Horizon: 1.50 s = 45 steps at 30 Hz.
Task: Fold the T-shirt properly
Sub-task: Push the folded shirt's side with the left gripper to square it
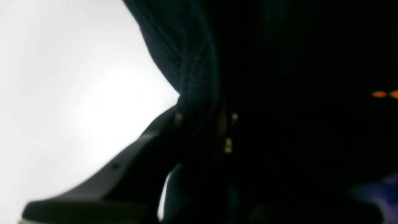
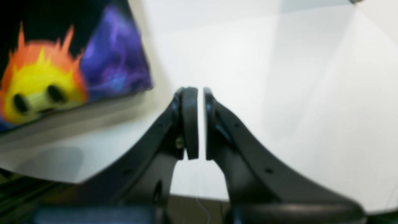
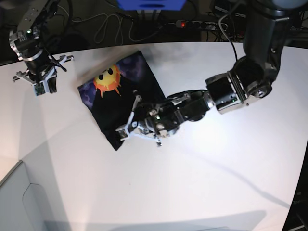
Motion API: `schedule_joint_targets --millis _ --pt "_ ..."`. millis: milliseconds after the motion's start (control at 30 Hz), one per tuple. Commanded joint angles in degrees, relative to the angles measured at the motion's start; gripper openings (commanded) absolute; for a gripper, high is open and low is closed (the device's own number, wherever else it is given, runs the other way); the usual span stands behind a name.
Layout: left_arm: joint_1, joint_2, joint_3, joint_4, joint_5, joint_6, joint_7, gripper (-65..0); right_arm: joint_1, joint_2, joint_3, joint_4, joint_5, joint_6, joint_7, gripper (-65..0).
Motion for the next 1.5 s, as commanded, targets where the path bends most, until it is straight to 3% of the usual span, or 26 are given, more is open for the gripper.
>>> schedule_joint_targets --millis 0,100,267,533,867,967,1100,1200,1267,1467 --pt "-0.35 0.12 2.40 0.03 1.96 -0.25 0.44 -65.0 0.27 -0.61 1.67 1.05 0.41 0.66 1.26 -64.2" --pt "-0.26 1.35 6.83 0.47 9.34 -1.40 -2.29 -65.0 0.36 -2.54 5.71 1.05 0.41 0.66 1.26 -64.1" --pt "0.00 3.02 6.83 0.47 17.87 -9.84 -3.43 -65.0 -0.17 -3.60 7.65 1.05 0.41 0.66 1.26 -64.1" --pt "-0.35 5.66 6.83 0.56 19.89 -10.54 2.90 -65.0 -1.40 -3.77 7.65 1.05 0.41 0.66 1.26 -64.1" --pt "-0.70 5.30 4.60 0.65 19.80 -10.80 3.78 -64.4 -1.40 -5.71 7.47 1.05 0.41 0.66 1.26 -64.1" --pt "-0.88 5.22 2.14 0.65 19.89 -10.80 3.69 -53.0 -1.13 -5.71 7.12 1.05 0.41 0.66 1.26 -64.1" --pt "-0.88 5.04 -0.24 0.65 19.98 -10.80 3.78 -25.6 -0.87 -5.71 7.03 1.05 0.41 0.66 1.26 -64.1" --pt "-1.14 4.16 -0.50 0.74 19.98 -10.80 3.78 -12.0 -0.87 -5.71 7.03 1.05 0.41 0.66 1.26 -64.1" --pt "-1.41 3.72 -0.59 2.58 20.07 -10.80 3.69 -8.6 -0.87 -5.71 7.03 1.05 0.41 0.66 1.26 -64.1" --pt "-3.96 -0.76 -0.59 11.64 20.07 -10.80 3.78 -8.3 0.36 -5.71 6.94 0.97 0.32 0.66 1.17 -64.1"
